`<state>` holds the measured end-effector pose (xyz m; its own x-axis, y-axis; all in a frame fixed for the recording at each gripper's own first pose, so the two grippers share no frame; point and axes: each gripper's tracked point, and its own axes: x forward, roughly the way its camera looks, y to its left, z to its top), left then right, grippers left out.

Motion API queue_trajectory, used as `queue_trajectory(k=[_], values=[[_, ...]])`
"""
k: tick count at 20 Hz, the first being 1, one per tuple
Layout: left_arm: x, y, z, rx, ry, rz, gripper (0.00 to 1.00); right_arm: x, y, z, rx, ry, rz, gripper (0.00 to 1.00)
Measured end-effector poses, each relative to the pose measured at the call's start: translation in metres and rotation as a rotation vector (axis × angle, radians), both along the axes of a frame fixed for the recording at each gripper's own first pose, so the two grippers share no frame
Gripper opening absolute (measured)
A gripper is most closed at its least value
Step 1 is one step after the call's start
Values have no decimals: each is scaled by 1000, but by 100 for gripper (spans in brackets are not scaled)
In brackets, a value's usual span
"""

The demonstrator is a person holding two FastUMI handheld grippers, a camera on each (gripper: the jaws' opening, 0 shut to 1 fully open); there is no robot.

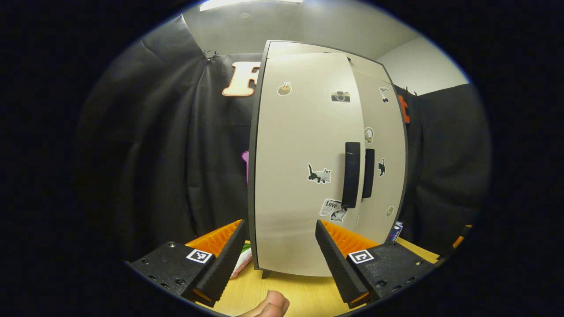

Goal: Grab one shoe with the right hand and put it into the shoe cabinet, grab the other shoe with the left hand and put it into the shoe cabinet; then close the right door with the right hand and the left door with the left hand.

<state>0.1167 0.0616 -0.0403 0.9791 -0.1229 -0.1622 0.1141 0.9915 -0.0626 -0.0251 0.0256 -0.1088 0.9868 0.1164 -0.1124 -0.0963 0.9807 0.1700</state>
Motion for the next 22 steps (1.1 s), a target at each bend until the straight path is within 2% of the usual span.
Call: queue_trajectory(k=[2,3,4,6,7,8,12,14,15,16,18,22], values=[[-8,0,-3,18,9,0,96,0,2,4,-2,7,-4,93],[-11,-2,-4,24,14,-4,93,1,4,7,3,9,-10,93],[-15,-3,-5,26,12,-4,96,0,6,11,6,9,-14,90],[-25,-6,-4,23,-3,0,97,2,10,17,14,7,-22,93],[-32,-11,-3,15,-10,-9,94,3,11,21,11,3,-28,93],[-38,-15,-4,9,-3,-12,96,3,11,25,6,0,-33,93],[-64,-39,-2,17,-16,-40,97,7,19,43,-22,-26,-53,93],[-76,-43,1,46,-49,-29,96,5,24,48,-45,-38,-62,93],[-82,-45,0,60,-57,-20,93,5,28,49,-51,-41,-59,90],[-88,-48,-2,65,-64,-15,96,5,33,49,-51,-43,-53,93],[-100,-54,-6,55,-83,-1,96,5,37,50,-51,-44,-51,90],[-121,-55,-35,43,-40,4,98,1,43,46,-63,-44,-64,93]])
